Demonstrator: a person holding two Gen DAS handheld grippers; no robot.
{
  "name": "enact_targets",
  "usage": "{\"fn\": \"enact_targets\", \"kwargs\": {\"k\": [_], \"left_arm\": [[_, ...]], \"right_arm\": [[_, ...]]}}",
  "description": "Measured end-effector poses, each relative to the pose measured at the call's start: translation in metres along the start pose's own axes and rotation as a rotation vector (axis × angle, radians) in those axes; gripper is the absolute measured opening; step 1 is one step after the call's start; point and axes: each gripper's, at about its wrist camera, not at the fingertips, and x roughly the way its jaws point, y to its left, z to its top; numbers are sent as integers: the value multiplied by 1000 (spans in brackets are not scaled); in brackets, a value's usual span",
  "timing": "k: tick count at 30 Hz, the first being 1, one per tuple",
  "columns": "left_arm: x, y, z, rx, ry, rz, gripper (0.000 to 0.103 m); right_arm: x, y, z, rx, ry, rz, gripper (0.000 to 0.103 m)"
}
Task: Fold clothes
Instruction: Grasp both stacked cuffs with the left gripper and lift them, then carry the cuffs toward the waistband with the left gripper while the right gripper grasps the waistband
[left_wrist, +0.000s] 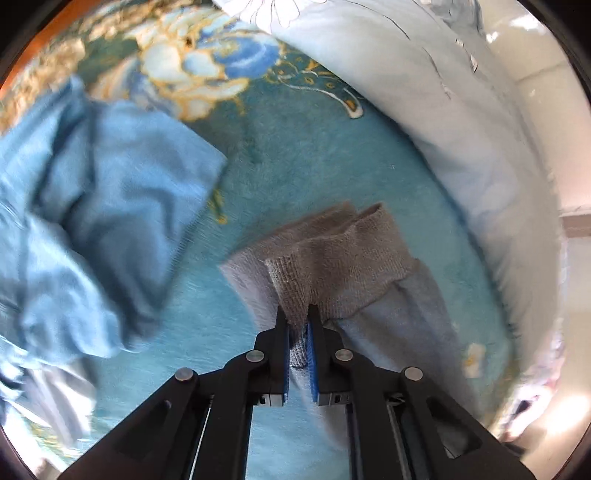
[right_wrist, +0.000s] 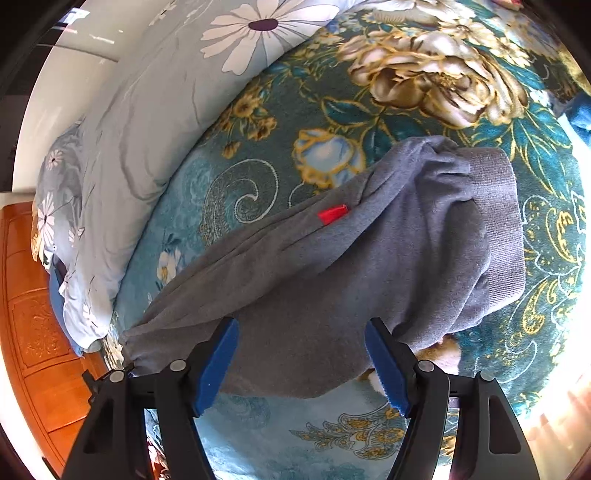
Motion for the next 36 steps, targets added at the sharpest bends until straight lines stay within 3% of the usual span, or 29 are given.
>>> {"fn": "enact_targets", "kwargs": {"k": [2, 4, 6, 10, 16, 23, 27, 30, 34, 36], "left_arm": [[-5, 1, -3, 8, -18, -27, 11], [-9, 3, -8, 20, -32, -39, 33], [-10, 8, -10, 19, -50, -16, 45], [-5, 21, -9, 14, -88, 25, 55], [14, 27, 2, 2, -75, -47, 59], [17, 34, 3, -75, -79, -109, 59], [11, 34, 0, -112, -91, -134, 19], [-3, 26, -6, -121, -129, -160, 15], [-55, 22, -23, -142, -203, -200, 14], [-83, 26, -37, -140, -230, -173, 14]], "right_arm": [[0, 0, 0, -6, 2, -3, 74], [0, 0, 0, -10, 4, -7, 74], [2, 0, 0, -5, 11, -11, 74], [6, 4, -3, -16, 26, -19, 74], [4, 19, -3, -68, 35, -43, 74], [-6, 26, 0, -86, 19, -61, 74], [-5, 28, -4, -84, 23, -62, 74], [-4, 32, -9, -89, 27, -54, 74], [-4, 38, -14, -101, 25, -39, 74], [-8, 39, -15, -101, 15, -26, 74]]}}
